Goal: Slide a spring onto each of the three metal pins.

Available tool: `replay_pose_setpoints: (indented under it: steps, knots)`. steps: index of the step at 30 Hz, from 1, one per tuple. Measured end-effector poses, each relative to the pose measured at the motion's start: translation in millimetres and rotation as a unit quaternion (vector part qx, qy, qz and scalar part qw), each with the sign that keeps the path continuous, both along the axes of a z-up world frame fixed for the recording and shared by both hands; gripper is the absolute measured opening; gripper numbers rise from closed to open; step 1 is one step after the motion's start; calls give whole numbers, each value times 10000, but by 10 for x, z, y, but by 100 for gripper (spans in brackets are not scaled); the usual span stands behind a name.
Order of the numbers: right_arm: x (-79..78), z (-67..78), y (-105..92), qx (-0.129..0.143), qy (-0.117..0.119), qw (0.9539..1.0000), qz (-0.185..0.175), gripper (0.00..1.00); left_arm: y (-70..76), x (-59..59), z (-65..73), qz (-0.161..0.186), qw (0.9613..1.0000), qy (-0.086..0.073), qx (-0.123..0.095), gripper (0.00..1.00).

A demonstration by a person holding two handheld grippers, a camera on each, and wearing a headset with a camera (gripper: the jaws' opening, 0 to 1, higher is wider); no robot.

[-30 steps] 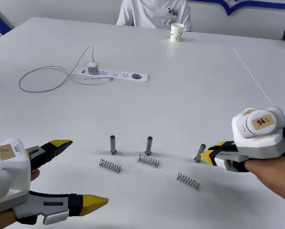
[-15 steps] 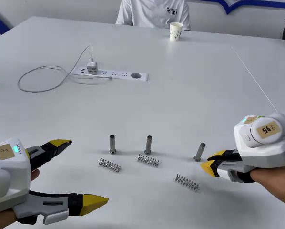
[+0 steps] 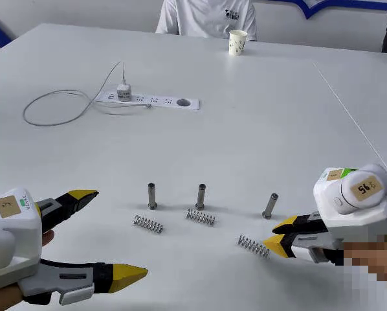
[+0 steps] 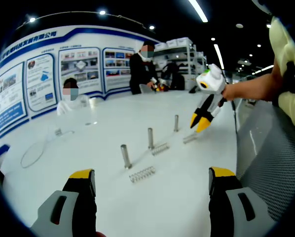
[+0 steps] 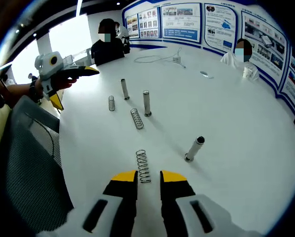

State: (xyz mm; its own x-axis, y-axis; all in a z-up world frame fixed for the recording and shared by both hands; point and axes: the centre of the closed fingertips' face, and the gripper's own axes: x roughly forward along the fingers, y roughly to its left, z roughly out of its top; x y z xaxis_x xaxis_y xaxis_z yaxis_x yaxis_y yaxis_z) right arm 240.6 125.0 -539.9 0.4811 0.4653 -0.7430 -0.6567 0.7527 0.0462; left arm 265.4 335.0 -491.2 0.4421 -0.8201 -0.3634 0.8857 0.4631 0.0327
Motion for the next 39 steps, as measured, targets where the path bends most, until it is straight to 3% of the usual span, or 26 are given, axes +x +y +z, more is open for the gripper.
replay_pose_setpoints:
  steps: [26,39]
  knots:
    - [-74,-281,73,-437,272,9972,544,15,2,-23,-26,-4,10000,45,25,96]
    - [-67,-249,76,-472,222,9968,599,11,-55,-61,-12,-90,9999,52,3,94]
